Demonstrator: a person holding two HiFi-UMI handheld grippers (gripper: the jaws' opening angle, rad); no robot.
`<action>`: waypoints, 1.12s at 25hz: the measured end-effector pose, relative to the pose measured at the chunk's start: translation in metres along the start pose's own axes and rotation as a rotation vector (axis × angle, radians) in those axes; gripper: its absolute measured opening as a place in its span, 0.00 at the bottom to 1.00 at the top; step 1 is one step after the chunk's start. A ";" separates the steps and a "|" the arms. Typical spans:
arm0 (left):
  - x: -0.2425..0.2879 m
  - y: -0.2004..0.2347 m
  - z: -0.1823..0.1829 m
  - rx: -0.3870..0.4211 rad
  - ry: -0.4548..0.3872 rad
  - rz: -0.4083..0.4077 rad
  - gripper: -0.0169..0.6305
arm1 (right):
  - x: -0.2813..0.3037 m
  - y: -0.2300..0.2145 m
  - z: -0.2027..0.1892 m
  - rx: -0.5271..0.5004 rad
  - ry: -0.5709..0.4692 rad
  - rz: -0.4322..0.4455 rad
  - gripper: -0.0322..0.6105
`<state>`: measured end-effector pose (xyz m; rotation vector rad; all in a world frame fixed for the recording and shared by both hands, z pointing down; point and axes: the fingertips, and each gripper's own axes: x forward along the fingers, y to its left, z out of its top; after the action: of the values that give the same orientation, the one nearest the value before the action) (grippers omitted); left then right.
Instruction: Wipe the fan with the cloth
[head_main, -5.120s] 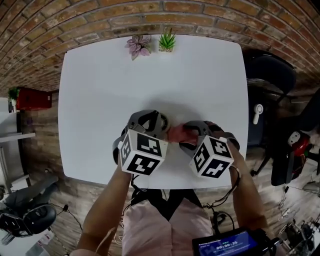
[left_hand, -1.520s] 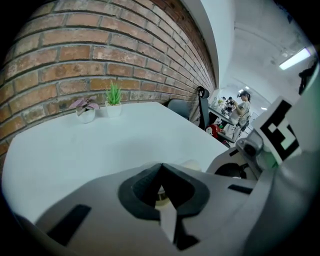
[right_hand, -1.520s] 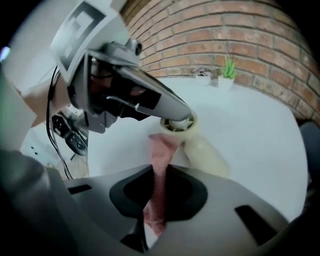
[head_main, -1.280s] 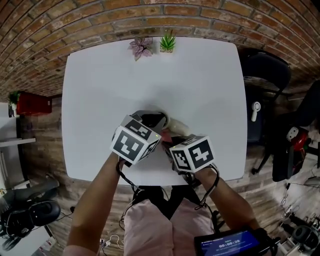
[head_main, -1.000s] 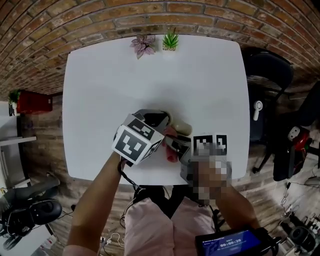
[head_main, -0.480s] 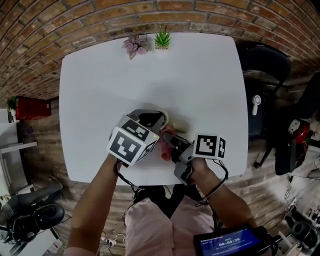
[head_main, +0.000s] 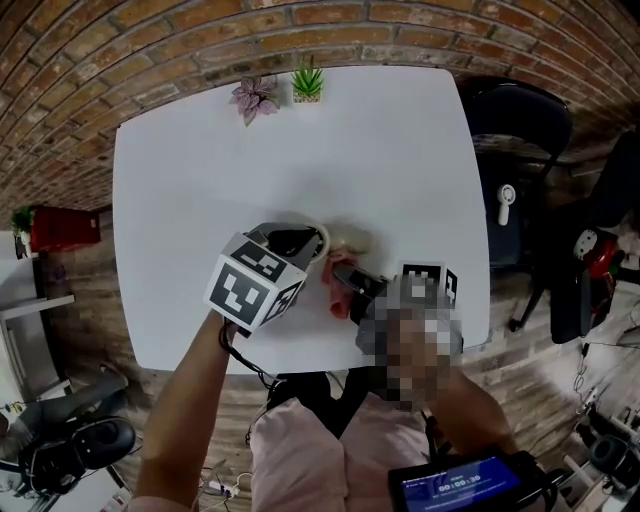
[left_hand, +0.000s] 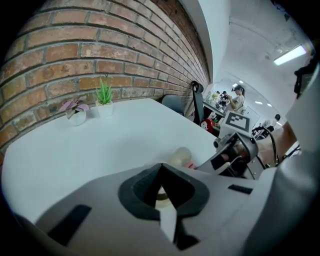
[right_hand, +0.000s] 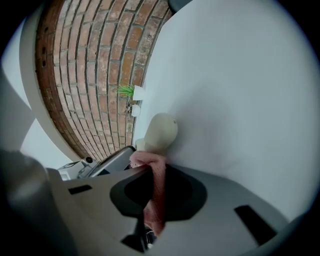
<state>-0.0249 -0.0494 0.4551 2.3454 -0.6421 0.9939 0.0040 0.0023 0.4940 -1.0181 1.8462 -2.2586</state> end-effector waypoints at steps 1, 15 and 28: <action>0.000 0.000 0.000 0.000 0.001 0.001 0.04 | -0.001 -0.001 0.001 -0.001 0.003 -0.004 0.11; 0.000 -0.003 0.000 0.031 0.017 0.027 0.04 | -0.029 -0.014 0.017 -0.045 0.039 -0.067 0.11; 0.002 -0.005 -0.001 0.044 0.032 0.017 0.04 | -0.042 -0.023 0.036 -0.110 0.093 -0.133 0.11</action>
<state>-0.0215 -0.0448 0.4558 2.3610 -0.6347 1.0614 0.0630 -0.0036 0.4979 -1.1004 2.0184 -2.3383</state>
